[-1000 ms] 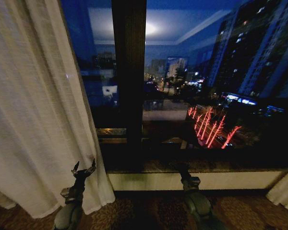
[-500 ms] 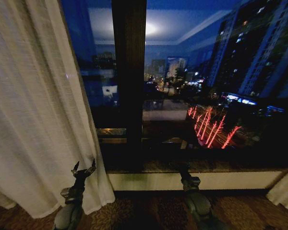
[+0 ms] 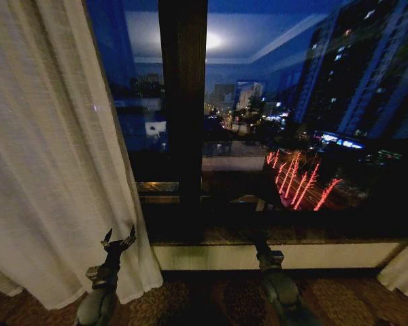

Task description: Open the curtains by pulling them apart, changing their state from closed to fully open.

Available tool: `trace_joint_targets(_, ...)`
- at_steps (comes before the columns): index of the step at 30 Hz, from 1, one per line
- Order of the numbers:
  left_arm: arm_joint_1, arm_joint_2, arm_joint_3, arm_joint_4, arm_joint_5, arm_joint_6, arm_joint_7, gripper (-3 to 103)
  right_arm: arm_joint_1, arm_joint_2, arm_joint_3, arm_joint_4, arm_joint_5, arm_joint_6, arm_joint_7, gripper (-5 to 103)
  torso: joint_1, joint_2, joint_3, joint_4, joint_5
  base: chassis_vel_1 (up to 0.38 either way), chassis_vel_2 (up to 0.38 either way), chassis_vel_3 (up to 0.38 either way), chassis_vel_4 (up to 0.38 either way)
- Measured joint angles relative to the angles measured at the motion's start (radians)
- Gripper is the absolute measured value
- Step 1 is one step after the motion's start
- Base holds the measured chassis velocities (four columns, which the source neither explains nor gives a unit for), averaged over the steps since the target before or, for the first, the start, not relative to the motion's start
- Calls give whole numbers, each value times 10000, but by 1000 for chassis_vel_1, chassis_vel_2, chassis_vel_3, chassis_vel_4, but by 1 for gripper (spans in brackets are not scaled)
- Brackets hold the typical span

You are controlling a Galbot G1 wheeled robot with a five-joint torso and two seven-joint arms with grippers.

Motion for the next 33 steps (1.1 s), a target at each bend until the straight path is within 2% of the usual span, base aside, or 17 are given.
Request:
trace_joint_targets(23,0,0,16,-10,0,23,-2,100,0,0,0,0,0,0,0,100,0,0,0,0,0,0,0,0,0)
trace_joint_targets(24,-7,2,56,-56,5,118,-41,100,0,0,1,0,0,0,0,100,0,0,0,1,0,0,0,0,0)
trace_joint_targets(26,-84,34,378,-383,72,734,-249,100,0,0,0,0,0,0,0,100,0,0,0,1,-1,0,0,0,0)
trace_joint_targets(27,-84,34,378,-383,72,734,-249,100,0,0,0,0,0,0,0,100,0,0,0,1,-1,0,0,0,0)
trace_joint_targets(29,-185,78,786,-799,162,1550,-531,100,0,0,0,0,0,0,0,100,0,0,0,-1,0,0,0,0,0)
trace_joint_targets(30,-185,78,786,-799,162,1550,-531,100,0,0,0,0,0,0,0,100,0,0,0,-1,0,0,0,0,0)
trace_joint_targets(33,-330,141,1375,-1400,289,2727,-949,100,0,0,0,0,0,0,0,100,0,0,0,-1,0,0,0,0,0)
